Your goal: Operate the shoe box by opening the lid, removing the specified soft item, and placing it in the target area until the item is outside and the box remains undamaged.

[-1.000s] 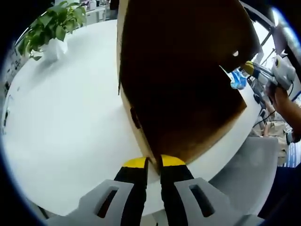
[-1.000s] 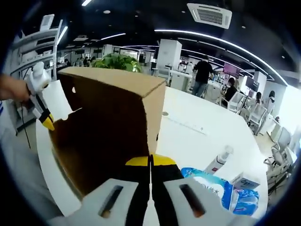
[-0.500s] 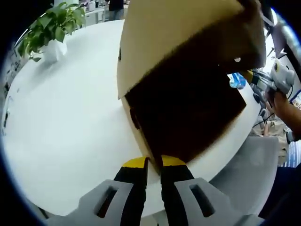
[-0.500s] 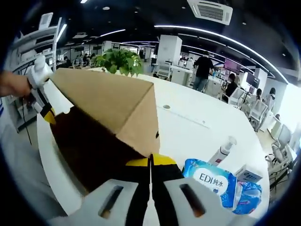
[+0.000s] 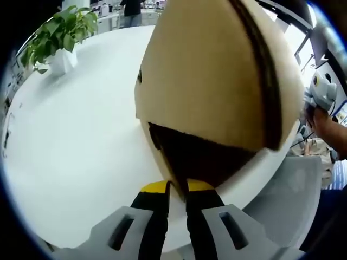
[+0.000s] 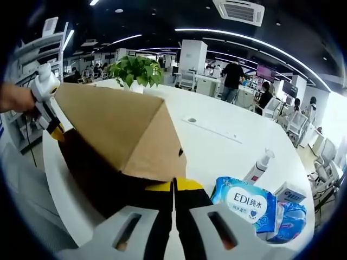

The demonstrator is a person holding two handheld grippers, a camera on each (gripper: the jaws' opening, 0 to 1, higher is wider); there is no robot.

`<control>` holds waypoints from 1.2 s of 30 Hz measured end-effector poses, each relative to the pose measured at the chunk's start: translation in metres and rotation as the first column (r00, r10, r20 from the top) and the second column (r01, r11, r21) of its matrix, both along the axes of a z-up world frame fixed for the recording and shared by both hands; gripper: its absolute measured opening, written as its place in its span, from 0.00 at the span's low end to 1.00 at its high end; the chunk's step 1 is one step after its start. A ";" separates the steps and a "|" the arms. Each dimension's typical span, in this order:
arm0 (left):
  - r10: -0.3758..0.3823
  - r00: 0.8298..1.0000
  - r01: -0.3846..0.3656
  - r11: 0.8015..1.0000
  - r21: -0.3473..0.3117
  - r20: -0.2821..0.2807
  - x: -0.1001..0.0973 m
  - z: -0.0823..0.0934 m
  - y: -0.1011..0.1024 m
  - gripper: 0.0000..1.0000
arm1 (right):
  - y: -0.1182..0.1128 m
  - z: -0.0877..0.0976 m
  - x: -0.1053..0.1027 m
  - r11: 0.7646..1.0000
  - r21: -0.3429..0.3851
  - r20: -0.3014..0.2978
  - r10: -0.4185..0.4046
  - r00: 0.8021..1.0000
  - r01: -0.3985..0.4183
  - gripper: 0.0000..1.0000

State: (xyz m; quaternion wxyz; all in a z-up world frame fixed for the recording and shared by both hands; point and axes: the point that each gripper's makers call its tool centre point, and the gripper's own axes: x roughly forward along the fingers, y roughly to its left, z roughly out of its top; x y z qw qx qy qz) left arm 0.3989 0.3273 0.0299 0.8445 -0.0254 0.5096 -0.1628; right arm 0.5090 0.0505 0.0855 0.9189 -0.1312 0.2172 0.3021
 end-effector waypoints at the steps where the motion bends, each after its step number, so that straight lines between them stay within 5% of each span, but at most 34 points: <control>1: 0.005 1.000 -0.005 1.000 -0.009 0.004 0.000 0.000 0.000 0.08 | 0.000 -0.001 -0.001 1.000 0.002 0.000 0.002 1.000 -0.002 0.00; 18: -0.013 0.999 0.015 0.998 -0.055 0.041 0.000 0.004 -0.001 0.10 | -0.007 -0.023 -0.007 1.000 -0.013 -0.051 -0.002 0.999 0.002 0.00; 36: -0.027 0.997 0.033 0.997 -0.069 0.077 -0.007 0.016 0.006 0.08 | -0.007 -0.018 -0.017 1.000 -0.009 -0.061 0.003 0.998 -0.004 0.01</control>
